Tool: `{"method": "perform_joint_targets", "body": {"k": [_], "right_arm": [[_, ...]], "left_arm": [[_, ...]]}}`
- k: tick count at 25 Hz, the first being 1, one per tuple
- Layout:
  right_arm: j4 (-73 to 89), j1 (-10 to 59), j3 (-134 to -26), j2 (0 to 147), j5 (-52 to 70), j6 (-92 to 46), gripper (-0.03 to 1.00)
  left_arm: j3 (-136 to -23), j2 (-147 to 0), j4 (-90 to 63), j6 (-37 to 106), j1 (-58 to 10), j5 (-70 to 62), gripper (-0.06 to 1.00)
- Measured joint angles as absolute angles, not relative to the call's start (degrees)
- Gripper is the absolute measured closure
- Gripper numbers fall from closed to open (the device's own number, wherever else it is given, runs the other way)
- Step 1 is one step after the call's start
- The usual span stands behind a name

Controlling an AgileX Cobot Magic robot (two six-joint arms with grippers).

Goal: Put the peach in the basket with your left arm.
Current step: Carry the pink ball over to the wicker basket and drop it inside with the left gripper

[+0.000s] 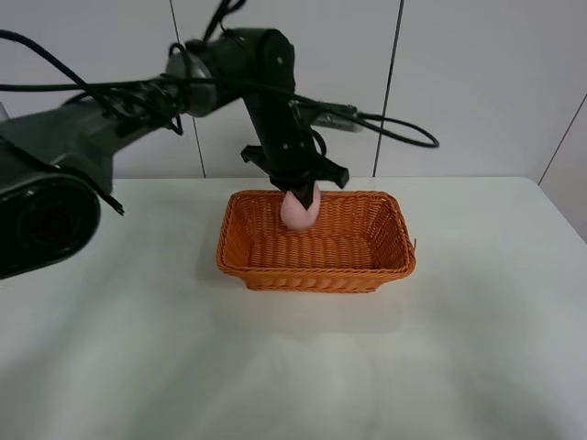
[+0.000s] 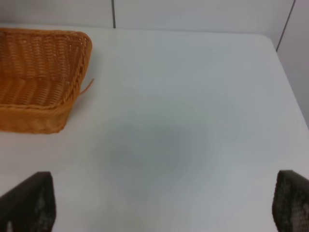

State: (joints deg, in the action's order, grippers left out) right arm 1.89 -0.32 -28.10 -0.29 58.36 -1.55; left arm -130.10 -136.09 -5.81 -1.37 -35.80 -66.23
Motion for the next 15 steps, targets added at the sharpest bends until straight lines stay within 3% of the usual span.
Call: {"method": "perform_joint_targets", "body": {"k": [3, 5, 7, 11, 15], "right_arm": [[1.9, -0.3, -28.1, -0.3, 58.4, -1.5, 0.27], [1.9, -0.3, -28.1, -0.3, 58.4, -1.5, 0.27], [1.9, -0.3, -28.1, -0.3, 58.4, -1.5, 0.27], [1.9, -0.3, -28.1, -0.3, 58.4, -1.5, 0.27], [1.9, -0.3, -28.1, -0.3, 58.4, -1.5, 0.27]], "left_arm": [[-130.1, -139.7, -5.9, 0.4, -38.2, -65.6, 0.85], [-130.1, -141.2, -6.0, 1.7, -38.8, -65.7, 0.79], [-130.1, -141.8, -6.1, 1.8, -38.8, -65.9, 0.65], [-130.3, -141.9, -6.0, 1.3, -38.5, -66.6, 0.26], [-130.6, -140.6, -5.9, 1.3, -37.2, -66.9, 0.13]]}}
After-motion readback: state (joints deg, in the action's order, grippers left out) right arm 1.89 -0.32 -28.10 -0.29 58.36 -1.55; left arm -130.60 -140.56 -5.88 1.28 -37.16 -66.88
